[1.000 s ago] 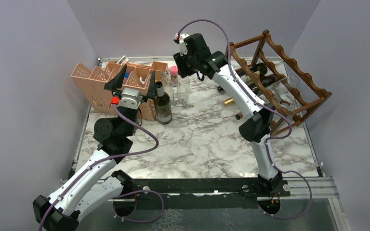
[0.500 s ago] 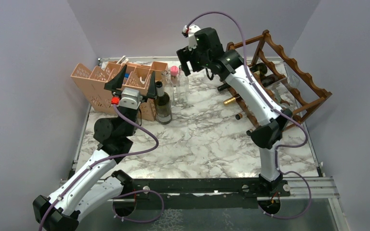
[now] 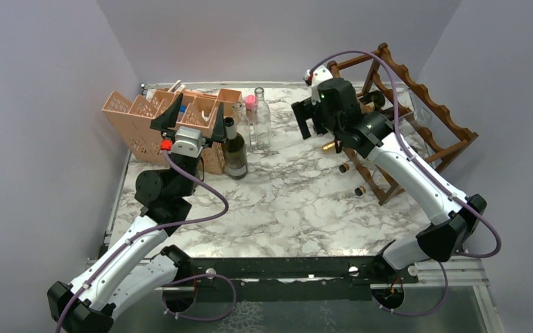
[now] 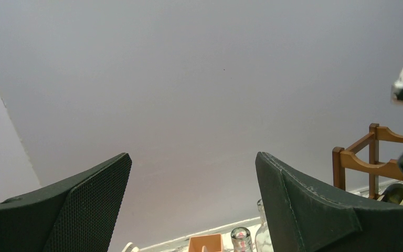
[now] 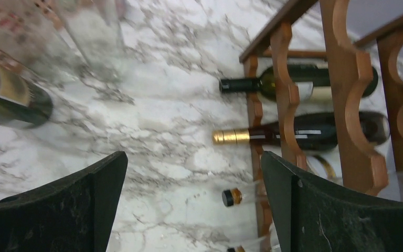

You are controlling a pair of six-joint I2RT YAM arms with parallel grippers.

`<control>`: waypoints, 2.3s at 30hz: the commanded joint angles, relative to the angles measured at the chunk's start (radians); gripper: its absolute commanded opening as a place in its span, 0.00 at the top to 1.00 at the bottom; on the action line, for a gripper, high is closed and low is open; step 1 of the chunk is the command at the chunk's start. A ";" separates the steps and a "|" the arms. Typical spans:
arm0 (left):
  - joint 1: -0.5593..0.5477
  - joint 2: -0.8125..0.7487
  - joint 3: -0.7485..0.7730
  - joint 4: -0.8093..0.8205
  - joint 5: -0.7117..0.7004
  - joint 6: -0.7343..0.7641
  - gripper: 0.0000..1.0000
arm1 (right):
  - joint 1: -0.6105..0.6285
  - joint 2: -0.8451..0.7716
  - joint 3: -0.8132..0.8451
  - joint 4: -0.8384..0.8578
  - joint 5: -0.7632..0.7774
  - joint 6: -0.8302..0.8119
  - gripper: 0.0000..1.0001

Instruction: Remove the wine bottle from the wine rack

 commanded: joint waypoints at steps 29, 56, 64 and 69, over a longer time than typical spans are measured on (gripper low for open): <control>-0.015 0.012 -0.022 0.030 -0.001 -0.024 0.06 | -0.082 0.027 -0.458 0.087 0.568 -0.073 0.02; -0.056 0.011 -0.028 0.035 -0.020 0.007 0.06 | -0.079 0.165 -0.504 0.182 0.764 -0.382 0.37; -0.061 0.011 -0.028 0.036 -0.020 0.009 0.06 | -0.080 0.159 -0.540 0.254 0.782 -0.433 0.36; -0.067 0.006 -0.029 0.036 -0.023 0.016 0.06 | -0.081 0.165 -0.547 0.274 0.773 -0.439 0.40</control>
